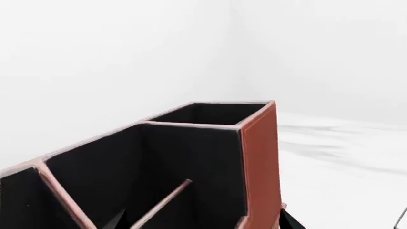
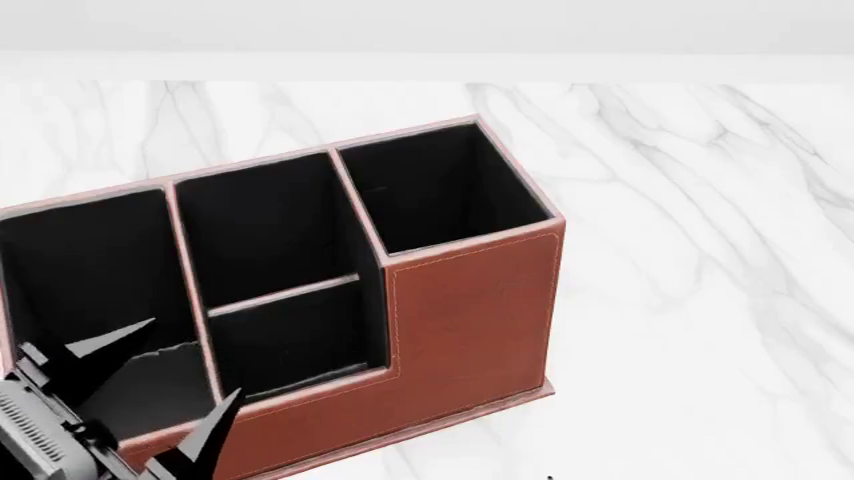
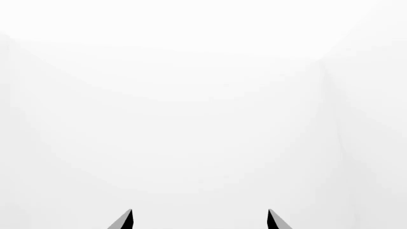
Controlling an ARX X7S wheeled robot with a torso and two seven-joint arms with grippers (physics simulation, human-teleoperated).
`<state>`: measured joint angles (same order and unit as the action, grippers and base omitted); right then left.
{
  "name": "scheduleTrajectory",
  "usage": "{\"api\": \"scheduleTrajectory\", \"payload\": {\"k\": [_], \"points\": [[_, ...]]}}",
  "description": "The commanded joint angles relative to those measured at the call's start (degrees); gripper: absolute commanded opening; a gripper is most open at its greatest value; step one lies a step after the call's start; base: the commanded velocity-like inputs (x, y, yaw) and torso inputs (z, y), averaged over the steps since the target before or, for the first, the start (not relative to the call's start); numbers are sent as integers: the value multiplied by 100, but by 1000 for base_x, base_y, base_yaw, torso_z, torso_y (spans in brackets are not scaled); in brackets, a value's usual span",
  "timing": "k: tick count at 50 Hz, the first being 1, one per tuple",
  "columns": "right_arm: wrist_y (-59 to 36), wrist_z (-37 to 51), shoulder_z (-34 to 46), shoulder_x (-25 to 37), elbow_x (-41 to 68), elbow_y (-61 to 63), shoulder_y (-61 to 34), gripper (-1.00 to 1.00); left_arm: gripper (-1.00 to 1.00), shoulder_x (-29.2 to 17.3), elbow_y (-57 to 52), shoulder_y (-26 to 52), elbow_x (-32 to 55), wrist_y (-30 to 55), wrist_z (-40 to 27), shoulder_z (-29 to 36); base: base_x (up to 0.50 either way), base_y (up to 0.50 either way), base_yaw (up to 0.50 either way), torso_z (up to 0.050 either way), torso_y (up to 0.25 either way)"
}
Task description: Pick up the book and place it in the back compartment of the caddy.
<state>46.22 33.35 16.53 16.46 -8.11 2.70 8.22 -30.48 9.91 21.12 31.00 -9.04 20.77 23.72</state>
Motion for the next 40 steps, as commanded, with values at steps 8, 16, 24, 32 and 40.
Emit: {"api": "scheduleTrajectory", "payload": {"k": [8,16,24,32,40], "points": [[-31,30,50,31,1,-3,-26,100,100,-166,-81,-112,320,98,717,238,0,0,0,0,0],[-49,43,71,38,-1,-16,-45,100,100,-234,-112,-111,231,260,922,462,0,0,0,0,0],[-44,70,84,46,-13,-32,-49,100,100,-220,-135,-207,163,74,1018,509,0,0,0,0,0],[-40,92,101,54,-28,-43,-53,100,100,-197,-137,-243,128,47,1110,597,0,0,0,0,0],[-55,109,113,69,-27,-26,-54,100,100,-195,-225,-240,162,90,1173,656,0,0,0,0,0]]}}
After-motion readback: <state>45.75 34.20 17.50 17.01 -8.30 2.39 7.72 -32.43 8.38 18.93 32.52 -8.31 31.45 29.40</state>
